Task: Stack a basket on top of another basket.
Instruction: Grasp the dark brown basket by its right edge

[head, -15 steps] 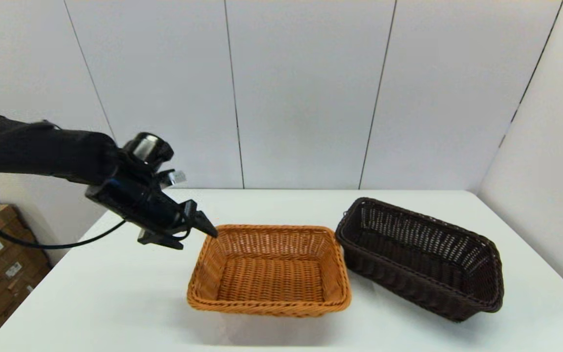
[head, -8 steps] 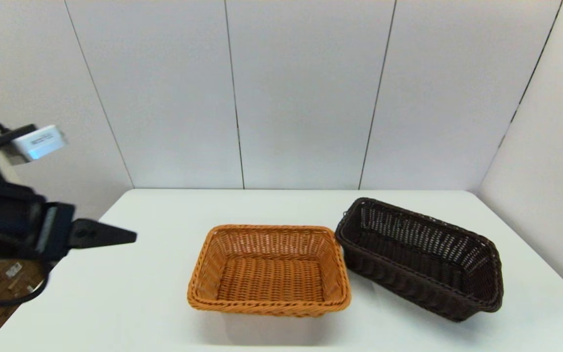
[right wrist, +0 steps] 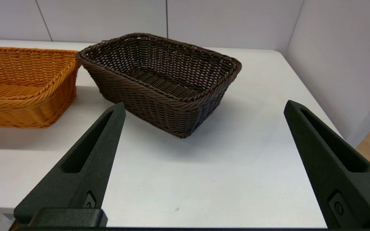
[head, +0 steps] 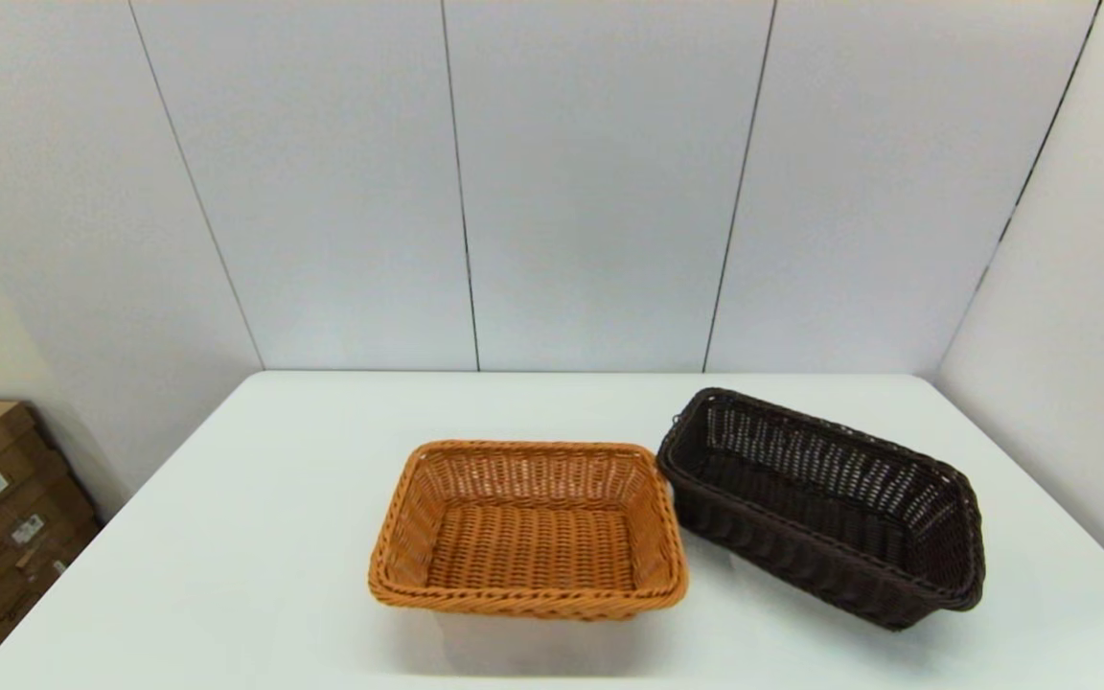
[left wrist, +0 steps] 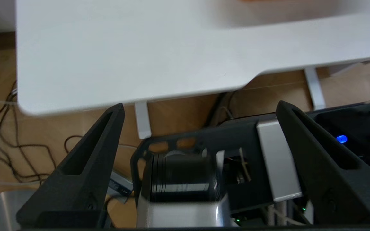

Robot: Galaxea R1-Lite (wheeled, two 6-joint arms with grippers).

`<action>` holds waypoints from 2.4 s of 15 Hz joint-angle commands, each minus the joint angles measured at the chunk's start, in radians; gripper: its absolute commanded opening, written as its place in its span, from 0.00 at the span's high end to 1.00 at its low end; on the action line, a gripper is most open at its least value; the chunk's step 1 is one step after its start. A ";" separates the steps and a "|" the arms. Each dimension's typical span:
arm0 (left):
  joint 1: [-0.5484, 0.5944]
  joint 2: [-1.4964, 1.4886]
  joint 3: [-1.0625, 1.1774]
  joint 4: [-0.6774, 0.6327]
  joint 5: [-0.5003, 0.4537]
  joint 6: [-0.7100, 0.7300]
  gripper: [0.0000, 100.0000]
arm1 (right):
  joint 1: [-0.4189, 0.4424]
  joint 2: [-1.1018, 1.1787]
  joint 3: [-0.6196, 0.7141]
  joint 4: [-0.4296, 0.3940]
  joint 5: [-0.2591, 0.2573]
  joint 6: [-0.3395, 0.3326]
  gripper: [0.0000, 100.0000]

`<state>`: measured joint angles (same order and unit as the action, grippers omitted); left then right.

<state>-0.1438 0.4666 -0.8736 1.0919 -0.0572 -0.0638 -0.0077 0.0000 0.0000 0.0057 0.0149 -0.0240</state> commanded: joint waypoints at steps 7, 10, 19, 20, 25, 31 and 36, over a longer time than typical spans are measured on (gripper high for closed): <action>0.132 -0.467 0.314 -0.126 0.048 0.206 0.00 | 0.000 0.000 0.002 0.000 0.000 -0.001 0.00; 0.132 -0.467 0.476 -0.337 0.059 0.203 0.00 | 0.000 0.000 0.002 0.000 0.000 -0.001 0.00; 0.132 -0.467 0.828 -0.955 -0.003 0.229 0.00 | 0.000 0.000 0.002 0.000 0.000 -0.001 0.00; 0.132 -0.467 0.828 -0.955 0.000 0.210 0.00 | 0.000 0.000 0.002 0.000 0.000 -0.001 0.00; 0.132 -0.467 0.829 -0.957 0.050 0.096 0.00 | 0.000 0.000 0.002 0.000 0.000 -0.001 0.00; 0.132 -0.467 0.829 -0.957 0.053 0.091 0.00 | 0.000 0.000 0.002 0.000 0.000 -0.001 0.00; 0.133 -0.467 0.829 -0.958 0.053 0.091 0.00 | 0.000 0.000 0.002 0.000 0.000 -0.001 0.00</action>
<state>-0.0123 -0.0019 -0.0443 0.1336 -0.0047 0.0274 -0.0077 0.0000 0.0000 0.0062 0.0153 -0.0240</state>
